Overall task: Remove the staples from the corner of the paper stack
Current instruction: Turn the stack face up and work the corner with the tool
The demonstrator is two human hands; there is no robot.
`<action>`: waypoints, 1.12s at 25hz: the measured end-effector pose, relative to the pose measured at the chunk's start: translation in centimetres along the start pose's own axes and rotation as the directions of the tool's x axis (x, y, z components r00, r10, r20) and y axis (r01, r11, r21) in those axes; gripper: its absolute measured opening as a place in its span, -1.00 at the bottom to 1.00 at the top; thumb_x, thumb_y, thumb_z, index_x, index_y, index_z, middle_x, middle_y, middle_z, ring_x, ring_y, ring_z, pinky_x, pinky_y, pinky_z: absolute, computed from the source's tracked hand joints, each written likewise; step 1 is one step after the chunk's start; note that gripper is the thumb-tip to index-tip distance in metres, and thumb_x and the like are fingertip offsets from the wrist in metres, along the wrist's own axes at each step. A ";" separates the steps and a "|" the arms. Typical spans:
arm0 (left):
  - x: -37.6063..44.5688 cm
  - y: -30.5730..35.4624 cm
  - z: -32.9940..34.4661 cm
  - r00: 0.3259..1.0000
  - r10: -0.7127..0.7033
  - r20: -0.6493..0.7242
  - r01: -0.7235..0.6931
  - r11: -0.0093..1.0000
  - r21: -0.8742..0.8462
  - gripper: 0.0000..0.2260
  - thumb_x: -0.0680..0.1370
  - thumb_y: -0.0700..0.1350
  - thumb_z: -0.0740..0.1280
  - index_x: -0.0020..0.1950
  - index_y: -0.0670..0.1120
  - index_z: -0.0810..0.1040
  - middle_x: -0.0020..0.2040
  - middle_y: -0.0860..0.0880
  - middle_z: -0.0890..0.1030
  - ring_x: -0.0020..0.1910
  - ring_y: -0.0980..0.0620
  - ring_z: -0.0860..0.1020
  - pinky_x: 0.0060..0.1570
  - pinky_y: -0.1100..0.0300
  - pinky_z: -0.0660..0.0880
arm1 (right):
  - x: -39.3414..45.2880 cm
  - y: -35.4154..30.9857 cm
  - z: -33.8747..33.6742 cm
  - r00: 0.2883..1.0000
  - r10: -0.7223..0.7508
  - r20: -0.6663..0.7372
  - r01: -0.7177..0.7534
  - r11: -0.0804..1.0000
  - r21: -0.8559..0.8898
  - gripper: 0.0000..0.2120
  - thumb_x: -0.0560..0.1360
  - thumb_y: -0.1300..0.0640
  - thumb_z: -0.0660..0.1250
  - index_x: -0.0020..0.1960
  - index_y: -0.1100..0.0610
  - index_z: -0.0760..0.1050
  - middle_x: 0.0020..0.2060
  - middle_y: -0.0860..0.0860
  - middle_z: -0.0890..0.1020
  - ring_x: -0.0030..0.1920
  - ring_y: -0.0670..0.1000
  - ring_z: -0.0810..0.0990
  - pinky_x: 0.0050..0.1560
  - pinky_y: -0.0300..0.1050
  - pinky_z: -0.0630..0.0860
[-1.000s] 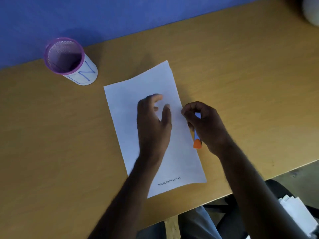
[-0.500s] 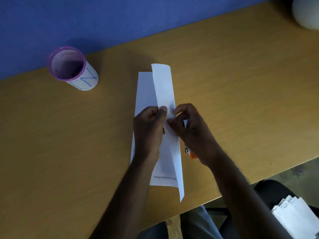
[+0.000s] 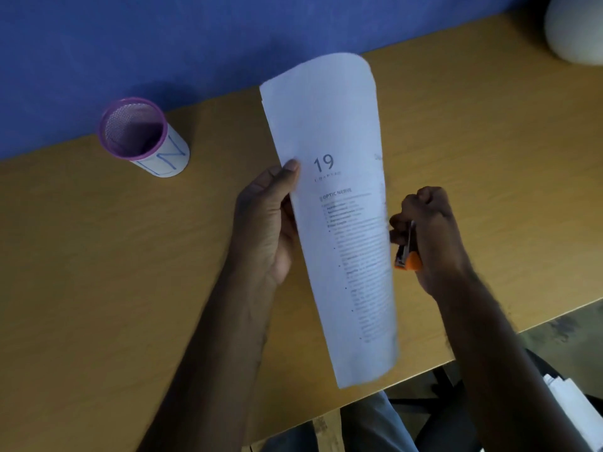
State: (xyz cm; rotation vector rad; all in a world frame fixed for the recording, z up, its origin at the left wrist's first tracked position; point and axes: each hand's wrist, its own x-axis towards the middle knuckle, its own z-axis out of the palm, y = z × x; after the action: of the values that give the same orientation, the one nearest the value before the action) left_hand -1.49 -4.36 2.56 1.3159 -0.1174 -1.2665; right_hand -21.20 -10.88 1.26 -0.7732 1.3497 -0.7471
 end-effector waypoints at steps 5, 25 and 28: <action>1.6 -3.3 -2.4 0.970 0.094 -0.223 -0.019 0.948 0.317 -0.66 0.63 -0.11 0.39 -0.06 -0.43 0.51 -0.18 -0.15 0.54 -0.21 -0.08 0.38 -0.26 0.07 0.24 | 1.0 0.5 -0.2 0.998 0.068 -0.008 -0.068 0.983 -0.169 -0.75 0.49 0.37 0.28 -0.09 0.08 0.29 -0.28 0.06 0.39 -0.30 0.00 0.35 -0.33 -0.13 0.35; 1.7 -7.0 -4.7 0.983 0.086 -0.160 -0.037 0.956 0.290 -0.85 0.64 -0.20 0.37 0.04 0.02 0.71 0.07 0.02 0.78 0.02 -0.01 0.75 0.13 -0.08 0.68 | -1.2 5.6 5.3 0.944 -0.087 0.318 0.237 0.849 -0.472 -0.76 0.69 0.16 0.23 0.35 0.09 0.33 0.03 0.02 0.71 -0.04 -0.02 0.72 -0.06 -0.14 0.68; 1.8 -6.7 -4.6 0.983 0.036 -0.178 0.005 0.974 0.224 -0.86 0.64 -0.13 0.39 -0.02 -0.14 0.71 0.03 -0.09 0.75 0.06 -0.08 0.71 0.10 -0.10 0.60 | -1.5 6.9 5.3 0.907 -0.221 0.359 0.397 0.732 -0.554 -0.69 0.65 0.24 0.27 0.37 0.08 0.38 0.06 -0.05 0.65 -0.07 -0.05 0.65 -0.16 -0.26 0.60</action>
State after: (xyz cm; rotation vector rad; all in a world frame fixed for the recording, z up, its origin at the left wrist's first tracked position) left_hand -1.74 -1.02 -5.10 1.6157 -0.1450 -1.1380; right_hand -15.84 -5.57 -3.32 -1.6096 1.2234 -0.4147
